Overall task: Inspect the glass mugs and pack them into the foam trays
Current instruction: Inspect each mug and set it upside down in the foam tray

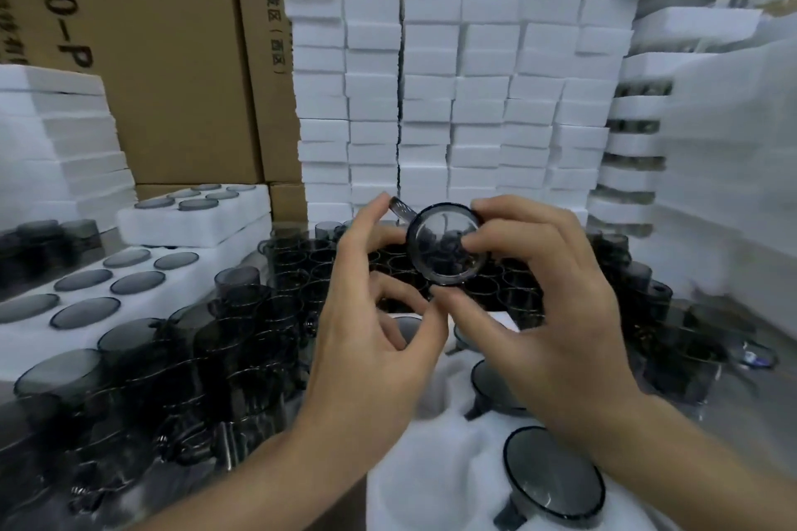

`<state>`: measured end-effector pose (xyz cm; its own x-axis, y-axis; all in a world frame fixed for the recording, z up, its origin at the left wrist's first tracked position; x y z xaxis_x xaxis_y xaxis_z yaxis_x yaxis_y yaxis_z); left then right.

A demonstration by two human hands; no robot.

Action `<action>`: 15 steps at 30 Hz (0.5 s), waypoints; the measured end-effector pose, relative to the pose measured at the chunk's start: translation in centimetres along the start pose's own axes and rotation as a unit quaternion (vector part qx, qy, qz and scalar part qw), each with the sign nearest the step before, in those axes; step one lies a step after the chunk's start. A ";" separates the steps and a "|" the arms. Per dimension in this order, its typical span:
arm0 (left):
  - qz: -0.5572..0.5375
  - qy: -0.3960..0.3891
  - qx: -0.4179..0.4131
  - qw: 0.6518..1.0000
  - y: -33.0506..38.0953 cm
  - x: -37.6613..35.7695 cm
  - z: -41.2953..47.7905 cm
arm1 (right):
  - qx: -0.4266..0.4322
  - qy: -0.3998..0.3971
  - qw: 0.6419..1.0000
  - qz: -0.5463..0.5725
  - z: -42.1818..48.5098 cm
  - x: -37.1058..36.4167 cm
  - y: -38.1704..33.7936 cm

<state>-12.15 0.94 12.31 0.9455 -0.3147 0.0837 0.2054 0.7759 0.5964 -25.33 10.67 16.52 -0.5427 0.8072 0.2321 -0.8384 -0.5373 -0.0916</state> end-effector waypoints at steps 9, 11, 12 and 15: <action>0.043 -0.011 -0.087 0.995 1.8 0.0 0.0 | -0.046 0.057 0.995 0.065 -0.8 2.0 0.2; 0.048 -0.013 -0.094 0.994 2.1 0.0 0.0 | -0.063 0.053 0.994 0.069 -0.8 2.1 0.2; 0.051 -0.015 -0.097 0.994 2.3 -0.1 0.0 | -0.070 0.052 0.993 0.077 -0.8 2.1 0.3; 0.062 -0.015 -0.111 0.992 2.6 -0.1 -0.1 | -0.071 0.053 0.992 0.086 -0.8 2.0 0.3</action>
<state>-11.65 3.05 13.81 0.9599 -0.2229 0.1700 0.1421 0.9097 0.3903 -26.72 12.34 16.14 -0.6751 0.7310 0.0992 -0.7269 -0.6363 -0.2585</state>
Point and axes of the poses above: each hand's wrist, its own z-axis towards the middle knuckle, its own x-axis out of the back of the hand, y = z × x, the point moved 8 cm from there along z, towards the middle knuckle
